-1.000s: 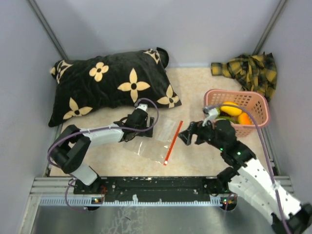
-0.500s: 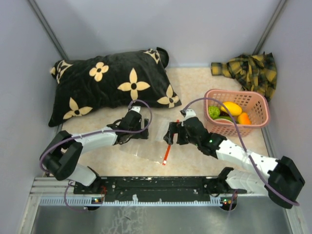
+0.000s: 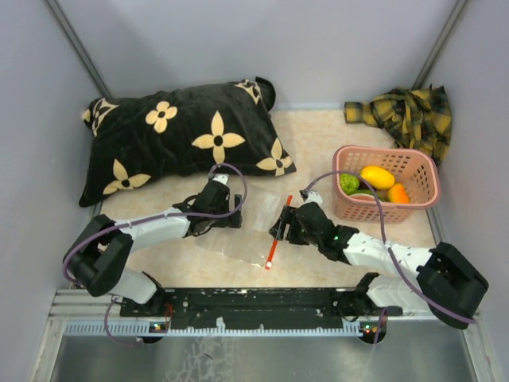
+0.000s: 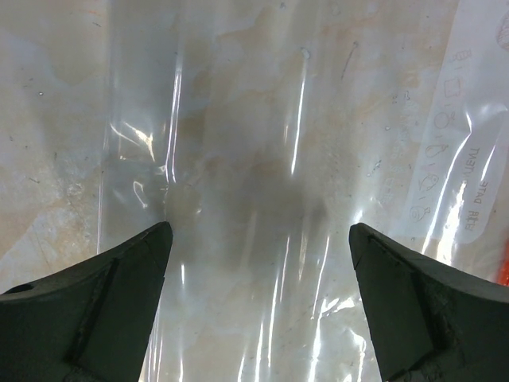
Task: Place the food in the zip-top bag and seal the zipper
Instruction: Pick up the zipper food storage bag at the center of the board.
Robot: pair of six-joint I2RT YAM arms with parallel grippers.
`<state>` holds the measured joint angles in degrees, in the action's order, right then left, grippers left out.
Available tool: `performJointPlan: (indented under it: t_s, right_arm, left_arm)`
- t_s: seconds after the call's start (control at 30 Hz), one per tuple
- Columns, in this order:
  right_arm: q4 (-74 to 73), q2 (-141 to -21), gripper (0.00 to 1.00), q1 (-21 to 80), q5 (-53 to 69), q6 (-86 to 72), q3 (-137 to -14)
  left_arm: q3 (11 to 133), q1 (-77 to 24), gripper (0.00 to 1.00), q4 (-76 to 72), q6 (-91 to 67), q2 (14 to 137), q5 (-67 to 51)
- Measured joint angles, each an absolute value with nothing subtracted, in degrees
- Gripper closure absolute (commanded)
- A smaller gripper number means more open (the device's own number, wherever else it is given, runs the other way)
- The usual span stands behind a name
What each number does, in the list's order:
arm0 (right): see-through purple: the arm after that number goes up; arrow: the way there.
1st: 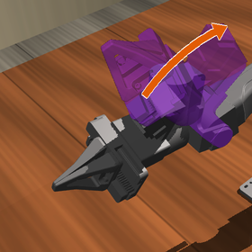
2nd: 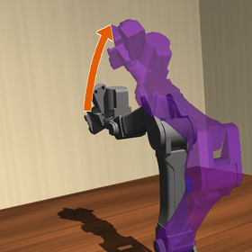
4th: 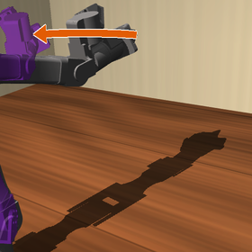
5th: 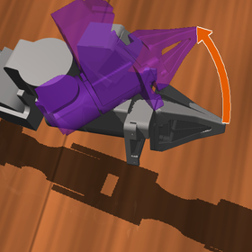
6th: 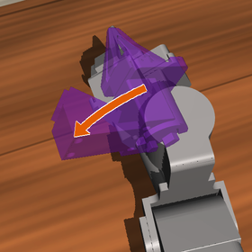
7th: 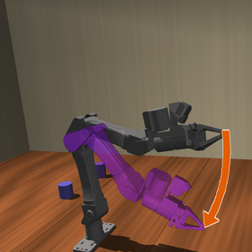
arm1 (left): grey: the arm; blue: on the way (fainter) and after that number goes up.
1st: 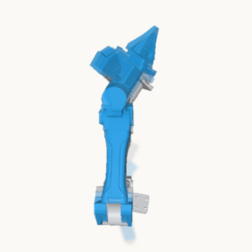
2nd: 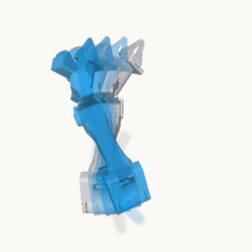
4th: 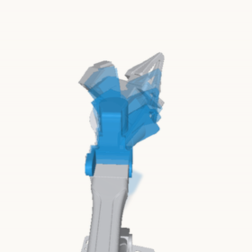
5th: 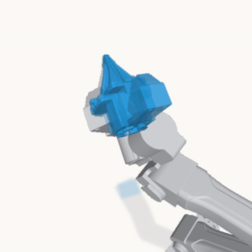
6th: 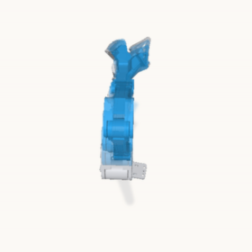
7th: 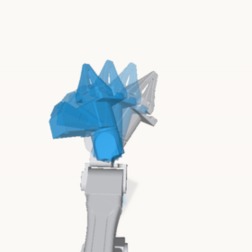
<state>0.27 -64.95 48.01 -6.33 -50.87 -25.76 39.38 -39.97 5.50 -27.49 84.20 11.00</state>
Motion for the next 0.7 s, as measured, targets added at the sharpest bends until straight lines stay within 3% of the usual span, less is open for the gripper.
performJointPlan:
  t_s: [0.7]
  right_arm:
    - [13.2,-73.9,0.42,48.0,-5.0,-58.9,-21.7]
  left_arm:
    - [39.4,-40.0,0.01,5.4,-27.7,84.2,9.7]
